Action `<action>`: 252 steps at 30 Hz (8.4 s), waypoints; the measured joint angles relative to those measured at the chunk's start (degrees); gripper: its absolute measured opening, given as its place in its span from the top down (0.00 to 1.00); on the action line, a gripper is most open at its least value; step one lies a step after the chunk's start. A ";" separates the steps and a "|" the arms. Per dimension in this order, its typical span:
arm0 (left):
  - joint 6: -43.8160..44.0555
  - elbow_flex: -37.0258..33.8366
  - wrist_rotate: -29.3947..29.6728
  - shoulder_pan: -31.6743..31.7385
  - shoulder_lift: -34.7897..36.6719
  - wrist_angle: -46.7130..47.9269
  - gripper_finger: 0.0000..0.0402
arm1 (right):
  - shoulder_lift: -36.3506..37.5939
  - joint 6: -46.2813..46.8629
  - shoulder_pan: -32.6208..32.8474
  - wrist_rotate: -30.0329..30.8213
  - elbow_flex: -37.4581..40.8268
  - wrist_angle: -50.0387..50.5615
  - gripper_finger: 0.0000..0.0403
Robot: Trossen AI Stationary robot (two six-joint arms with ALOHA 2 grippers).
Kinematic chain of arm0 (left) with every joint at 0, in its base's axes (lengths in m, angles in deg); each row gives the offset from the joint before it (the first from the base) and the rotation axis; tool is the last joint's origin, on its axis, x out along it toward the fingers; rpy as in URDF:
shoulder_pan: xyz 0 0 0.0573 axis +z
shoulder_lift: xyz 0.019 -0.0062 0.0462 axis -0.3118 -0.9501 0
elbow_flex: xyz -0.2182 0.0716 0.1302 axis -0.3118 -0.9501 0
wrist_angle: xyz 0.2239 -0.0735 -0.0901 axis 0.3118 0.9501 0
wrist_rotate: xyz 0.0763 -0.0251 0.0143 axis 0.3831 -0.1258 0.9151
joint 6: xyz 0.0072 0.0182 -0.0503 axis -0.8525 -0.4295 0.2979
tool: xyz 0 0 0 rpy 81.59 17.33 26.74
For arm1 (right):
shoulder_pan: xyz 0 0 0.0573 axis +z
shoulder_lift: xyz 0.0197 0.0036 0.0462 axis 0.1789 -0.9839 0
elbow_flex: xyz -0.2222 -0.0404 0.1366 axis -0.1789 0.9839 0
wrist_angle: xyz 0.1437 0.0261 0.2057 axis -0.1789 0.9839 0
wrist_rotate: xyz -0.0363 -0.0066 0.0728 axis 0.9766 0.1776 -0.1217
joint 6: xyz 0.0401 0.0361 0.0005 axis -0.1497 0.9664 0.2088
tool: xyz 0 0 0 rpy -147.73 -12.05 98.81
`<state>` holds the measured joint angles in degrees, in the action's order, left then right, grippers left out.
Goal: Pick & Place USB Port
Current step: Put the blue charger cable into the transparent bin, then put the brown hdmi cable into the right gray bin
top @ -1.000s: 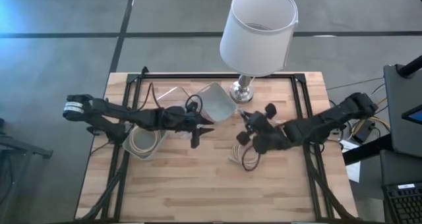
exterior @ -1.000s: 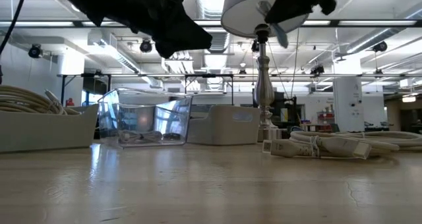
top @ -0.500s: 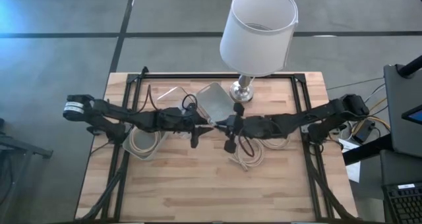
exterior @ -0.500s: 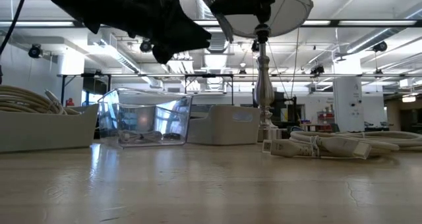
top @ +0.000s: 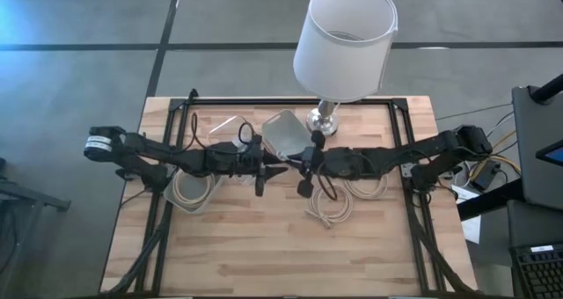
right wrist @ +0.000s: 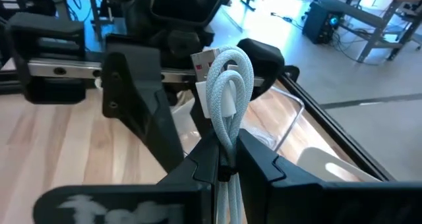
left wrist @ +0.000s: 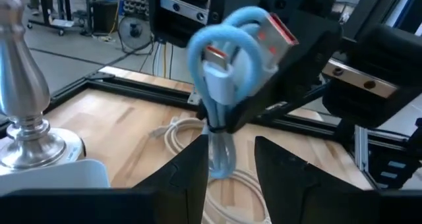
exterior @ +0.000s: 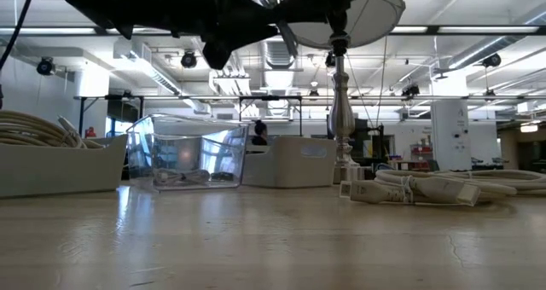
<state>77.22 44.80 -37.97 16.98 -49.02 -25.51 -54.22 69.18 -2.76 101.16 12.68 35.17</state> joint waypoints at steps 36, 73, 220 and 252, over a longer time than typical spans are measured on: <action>-0.28 0.59 -0.33 -0.04 -10.24 -12.19 0.97 | 0.02 1.18 0.46 -2.80 1.46 0.58 0.89; 6.70 10.82 16.67 5.38 10.25 66.65 0.96 | 7.89 4.74 4.59 -2.24 1.73 20.31 0.67; 8.21 16.22 2.25 4.70 -2.55 45.49 0.77 | -0.07 -3.01 4.55 12.45 16.46 13.97 0.95; 10.04 18.43 -15.12 7.32 -12.15 36.70 0.46 | 0.00 -37.52 4.57 15.61 7.09 14.27 0.95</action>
<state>87.25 63.23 -53.09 24.30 -61.18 11.18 -54.22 31.66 1.81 116.77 19.77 49.44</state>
